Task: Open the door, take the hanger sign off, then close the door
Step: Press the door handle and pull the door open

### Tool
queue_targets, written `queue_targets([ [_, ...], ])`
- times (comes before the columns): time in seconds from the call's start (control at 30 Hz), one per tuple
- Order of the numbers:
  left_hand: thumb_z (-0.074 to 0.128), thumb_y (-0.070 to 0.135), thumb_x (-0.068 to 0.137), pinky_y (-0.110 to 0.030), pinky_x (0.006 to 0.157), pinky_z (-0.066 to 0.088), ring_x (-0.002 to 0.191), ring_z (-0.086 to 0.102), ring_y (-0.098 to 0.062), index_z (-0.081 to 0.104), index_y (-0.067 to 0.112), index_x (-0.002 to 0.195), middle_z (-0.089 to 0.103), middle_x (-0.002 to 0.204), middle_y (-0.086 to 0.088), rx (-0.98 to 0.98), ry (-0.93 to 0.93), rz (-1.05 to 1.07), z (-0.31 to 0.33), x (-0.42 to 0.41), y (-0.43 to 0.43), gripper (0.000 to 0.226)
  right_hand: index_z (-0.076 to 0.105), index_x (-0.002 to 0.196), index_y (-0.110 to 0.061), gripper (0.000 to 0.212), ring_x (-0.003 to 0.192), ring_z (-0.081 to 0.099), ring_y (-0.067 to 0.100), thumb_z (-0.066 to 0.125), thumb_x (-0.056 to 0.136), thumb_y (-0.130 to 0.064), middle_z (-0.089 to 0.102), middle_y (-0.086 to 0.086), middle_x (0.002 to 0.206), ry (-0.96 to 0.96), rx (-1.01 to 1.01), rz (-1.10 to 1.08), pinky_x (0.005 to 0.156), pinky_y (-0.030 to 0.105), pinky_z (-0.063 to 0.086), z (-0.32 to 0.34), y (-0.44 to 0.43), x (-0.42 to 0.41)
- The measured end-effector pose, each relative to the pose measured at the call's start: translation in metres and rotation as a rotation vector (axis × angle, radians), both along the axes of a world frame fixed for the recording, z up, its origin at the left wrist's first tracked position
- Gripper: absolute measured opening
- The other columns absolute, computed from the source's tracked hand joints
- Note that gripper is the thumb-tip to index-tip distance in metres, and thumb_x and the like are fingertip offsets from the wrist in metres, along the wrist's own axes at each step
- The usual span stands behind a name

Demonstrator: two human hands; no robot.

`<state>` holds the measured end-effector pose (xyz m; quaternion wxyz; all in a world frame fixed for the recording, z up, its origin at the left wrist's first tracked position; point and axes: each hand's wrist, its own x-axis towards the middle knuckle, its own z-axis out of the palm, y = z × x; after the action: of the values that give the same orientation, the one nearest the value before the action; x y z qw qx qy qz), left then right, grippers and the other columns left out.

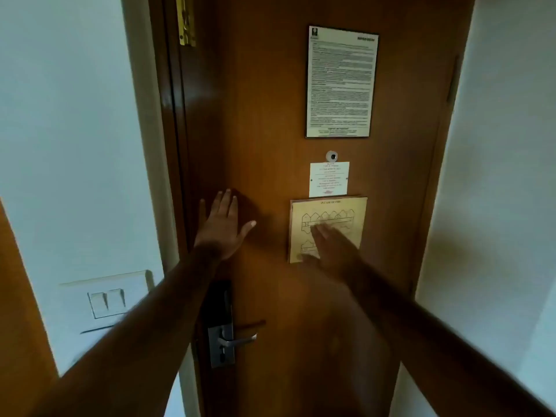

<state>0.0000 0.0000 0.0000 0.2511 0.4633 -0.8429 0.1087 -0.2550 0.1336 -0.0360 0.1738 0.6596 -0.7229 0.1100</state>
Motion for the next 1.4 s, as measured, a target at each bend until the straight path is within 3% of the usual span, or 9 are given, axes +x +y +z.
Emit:
queue_targets([
  [0.13,0.013,0.074,0.100,-0.057,0.133,-0.007,0.163,-0.017,-0.026,0.001,0.011,0.169,-0.013,0.177,-0.009,-0.039,-0.047,0.117,-0.057,0.001,-0.023,0.094,0.018,0.161,-0.002,0.087,0.157,0.019,0.037,0.048,0.103,-0.059,0.021,0.023,0.169,-0.011,0.117,0.101,0.127,0.045,0.020,-0.071,-0.026,0.022],
  [0.27,0.030,0.074,0.099,-0.055,0.131,0.006,0.165,0.007,-0.031,0.019,0.008,0.167,0.004,0.177,-0.014,-0.260,-0.001,0.122,-0.103,0.001,-0.054,0.096,0.018,0.162,-0.006,0.091,0.156,0.021,0.035,0.047,0.100,-0.065,0.020,0.019,0.170,-0.127,0.150,0.185,0.125,0.045,0.020,-0.143,-0.051,0.049],
  [0.37,0.040,0.071,0.101,-0.060,0.131,0.012,0.164,0.012,-0.033,0.016,0.008,0.168,0.008,0.177,-0.015,-0.412,-0.011,0.132,-0.135,0.002,-0.081,0.095,0.011,0.163,-0.007,0.094,0.159,0.012,0.032,0.042,0.100,-0.070,0.010,0.016,0.172,-0.164,0.224,0.255,0.127,0.043,0.015,-0.202,-0.071,0.076],
  [0.57,0.040,0.075,0.102,-0.063,0.131,0.000,0.162,0.017,-0.035,0.005,0.010,0.167,0.023,0.173,-0.018,-0.613,0.016,0.178,-0.166,-0.007,-0.117,0.099,0.003,0.164,-0.008,0.094,0.159,0.006,0.031,0.035,0.102,-0.070,0.002,0.015,0.173,-0.198,0.345,0.331,0.128,0.041,0.011,-0.283,-0.088,0.123],
  [0.67,0.047,0.077,0.099,-0.062,0.130,0.003,0.162,0.017,-0.032,0.014,0.009,0.166,0.030,0.170,-0.017,-0.705,0.071,0.192,-0.171,-0.012,-0.130,0.101,0.001,0.163,-0.008,0.093,0.159,0.004,0.033,0.036,0.102,-0.069,-0.001,0.016,0.172,-0.260,0.316,0.316,0.130,0.044,0.011,-0.304,-0.089,0.135],
  [0.83,0.051,0.077,0.097,-0.062,0.130,0.006,0.164,0.009,-0.027,0.014,0.012,0.167,0.027,0.171,-0.014,-0.773,0.149,0.175,-0.175,-0.016,-0.138,0.103,0.015,0.163,-0.008,0.096,0.157,0.014,0.034,0.041,0.098,-0.073,0.013,0.015,0.171,-0.371,0.139,0.269,0.126,0.047,0.026,-0.332,-0.088,0.142],
  [1.0,0.052,0.078,0.096,-0.064,0.130,0.010,0.164,0.014,-0.028,0.023,0.009,0.166,0.027,0.170,-0.014,-0.802,0.154,0.189,-0.177,-0.019,-0.144,0.103,0.019,0.164,-0.013,0.103,0.155,0.022,0.035,0.047,0.090,-0.079,0.020,0.011,0.170,-0.501,0.166,0.201,0.123,0.048,0.033,-0.358,-0.088,0.154],
  [1.13,0.051,0.077,0.096,-0.064,0.129,0.016,0.157,0.030,-0.034,0.035,0.007,0.161,0.036,0.167,-0.017,-0.809,0.158,0.201,-0.173,-0.020,-0.136,0.097,0.017,0.164,-0.020,0.100,0.157,0.020,0.030,0.038,0.089,-0.083,0.023,0.008,0.171,-0.492,0.230,0.211,0.125,0.042,0.027,-0.353,-0.088,0.145],
  [1.4,0.047,0.076,0.099,-0.062,0.129,0.015,0.158,0.032,-0.034,0.036,0.008,0.162,0.037,0.168,-0.017,-0.767,0.114,0.236,-0.164,-0.013,-0.103,0.093,0.036,0.155,-0.021,0.091,0.139,0.046,0.023,0.042,0.087,-0.082,0.047,0.006,0.155,-0.486,0.201,0.253,0.107,0.034,0.048,-0.338,-0.071,0.143],
])
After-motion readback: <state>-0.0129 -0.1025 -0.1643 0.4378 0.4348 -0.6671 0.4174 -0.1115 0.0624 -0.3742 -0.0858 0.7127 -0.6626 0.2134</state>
